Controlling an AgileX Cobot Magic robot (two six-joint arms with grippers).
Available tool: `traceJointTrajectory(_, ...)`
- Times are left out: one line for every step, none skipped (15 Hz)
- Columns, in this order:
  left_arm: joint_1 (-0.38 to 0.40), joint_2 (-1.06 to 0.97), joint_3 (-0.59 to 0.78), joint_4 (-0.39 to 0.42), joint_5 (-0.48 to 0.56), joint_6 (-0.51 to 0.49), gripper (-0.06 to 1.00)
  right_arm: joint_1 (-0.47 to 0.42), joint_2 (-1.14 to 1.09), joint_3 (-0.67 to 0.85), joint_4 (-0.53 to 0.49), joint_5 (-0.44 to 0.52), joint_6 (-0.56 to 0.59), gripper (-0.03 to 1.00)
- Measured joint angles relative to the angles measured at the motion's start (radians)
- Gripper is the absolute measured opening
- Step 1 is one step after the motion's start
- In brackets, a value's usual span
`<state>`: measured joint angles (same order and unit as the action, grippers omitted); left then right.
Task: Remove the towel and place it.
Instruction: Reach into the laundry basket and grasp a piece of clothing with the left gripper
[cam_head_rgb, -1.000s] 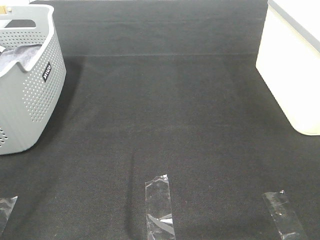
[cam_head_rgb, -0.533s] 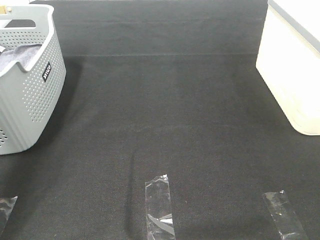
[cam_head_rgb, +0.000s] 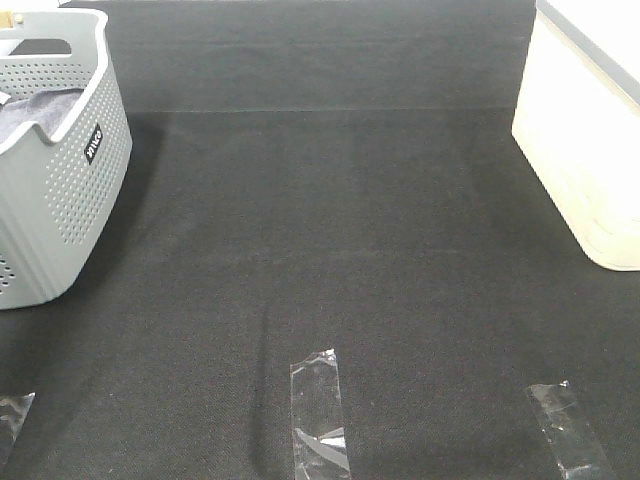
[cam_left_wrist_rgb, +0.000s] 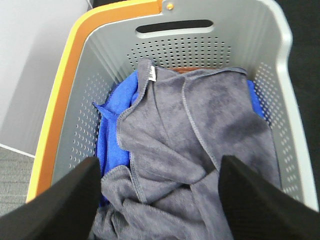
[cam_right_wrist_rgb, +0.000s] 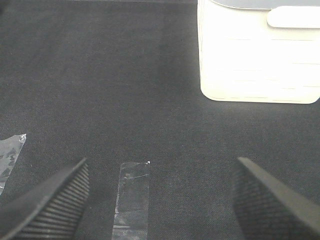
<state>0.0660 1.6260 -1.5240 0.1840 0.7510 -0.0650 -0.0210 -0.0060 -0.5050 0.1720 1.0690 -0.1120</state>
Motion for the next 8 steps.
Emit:
traceJointTrajectory(0.004,0.046,-0.04,0.002,0.018,0.0,0.63,0.0,0.0,0.0,0.0,0.0,0.0,0.73)
traceJointTrajectory(0.004,0.103,-0.105,0.012,0.047,0.0,0.62,0.0,0.0,0.0,0.0,0.0,0.0,0.73)
traceJointTrajectory(0.004,0.16,-0.157,0.023,0.074,0.0,0.62,0.0,0.0,0.0,0.0,0.0,0.0,0.73)
traceJointTrajectory(0.004,0.209,-0.212,0.034,0.106,0.0,0.62,0.0,0.0,0.0,0.0,0.0,0.0,0.73)
traceJointTrajectory(0.004,0.261,-0.258,0.05,0.126,0.0,0.62,0.0,0.0,0.0,0.0,0.0,0.0,0.73)
traceJointTrajectory(0.004,0.328,-0.324,0.079,0.146,0.0,0.62,0.0,0.0,0.0,0.0,0.0,0.0,0.73)
traceJointTrajectory(0.004,0.371,-0.366,0.089,0.15,-0.001,0.62,0.0,0.0,0.0,0.0,0.0,0.0,0.73)
traceJointTrajectory(0.004,0.371,-0.366,0.089,0.15,-0.001,0.62,0.0,0.0,0.0,0.0,0.0,0.0,0.73)
